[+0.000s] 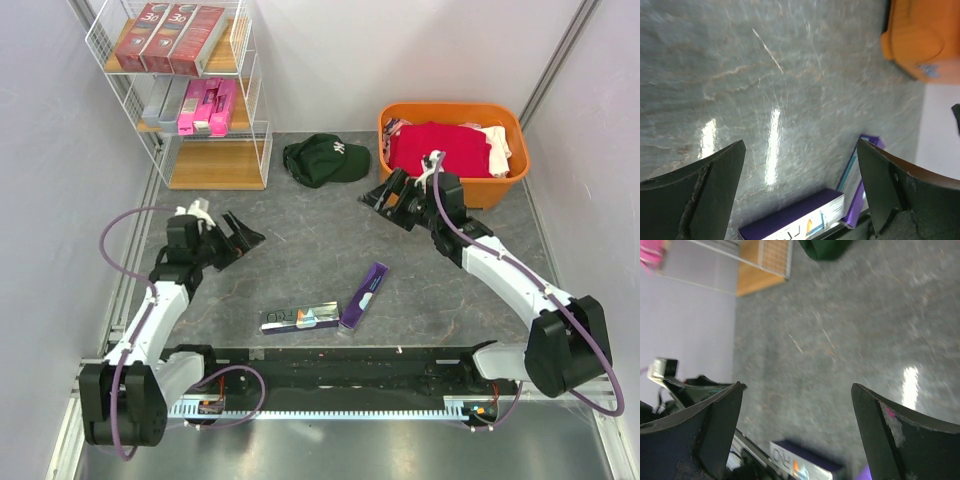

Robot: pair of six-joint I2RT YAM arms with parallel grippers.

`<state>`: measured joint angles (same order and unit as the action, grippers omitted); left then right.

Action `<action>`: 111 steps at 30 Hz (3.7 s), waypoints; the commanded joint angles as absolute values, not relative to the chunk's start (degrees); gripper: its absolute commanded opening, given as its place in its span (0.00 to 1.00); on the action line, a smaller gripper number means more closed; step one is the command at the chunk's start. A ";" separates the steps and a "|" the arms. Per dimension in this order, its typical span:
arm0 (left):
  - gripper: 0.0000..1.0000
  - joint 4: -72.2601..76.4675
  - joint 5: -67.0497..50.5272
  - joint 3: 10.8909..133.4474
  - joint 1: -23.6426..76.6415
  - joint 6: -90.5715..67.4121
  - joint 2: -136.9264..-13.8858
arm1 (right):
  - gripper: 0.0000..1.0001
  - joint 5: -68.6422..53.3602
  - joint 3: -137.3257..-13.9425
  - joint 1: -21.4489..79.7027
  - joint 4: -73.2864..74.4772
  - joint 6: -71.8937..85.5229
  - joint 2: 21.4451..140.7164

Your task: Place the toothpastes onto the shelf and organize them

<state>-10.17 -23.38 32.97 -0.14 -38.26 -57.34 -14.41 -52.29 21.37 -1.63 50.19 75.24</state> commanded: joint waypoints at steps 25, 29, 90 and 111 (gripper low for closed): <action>1.00 -9.84 -16.43 44.65 12.04 -30.76 -76.55 | 0.84 -13.71 -50.09 24.69 24.17 38.41 84.10; 1.00 -9.84 -16.52 44.65 12.04 -30.32 -76.64 | 0.84 -13.36 -51.77 26.54 23.91 37.88 87.44; 1.00 71.84 -48.43 41.66 12.22 -87.96 -80.06 | 0.13 12.74 -57.14 27.77 -26.53 50.71 57.49; 0.95 78.05 -44.73 53.26 21.71 -94.31 -89.82 | 0.14 7.65 -58.27 27.77 -27.51 54.67 58.97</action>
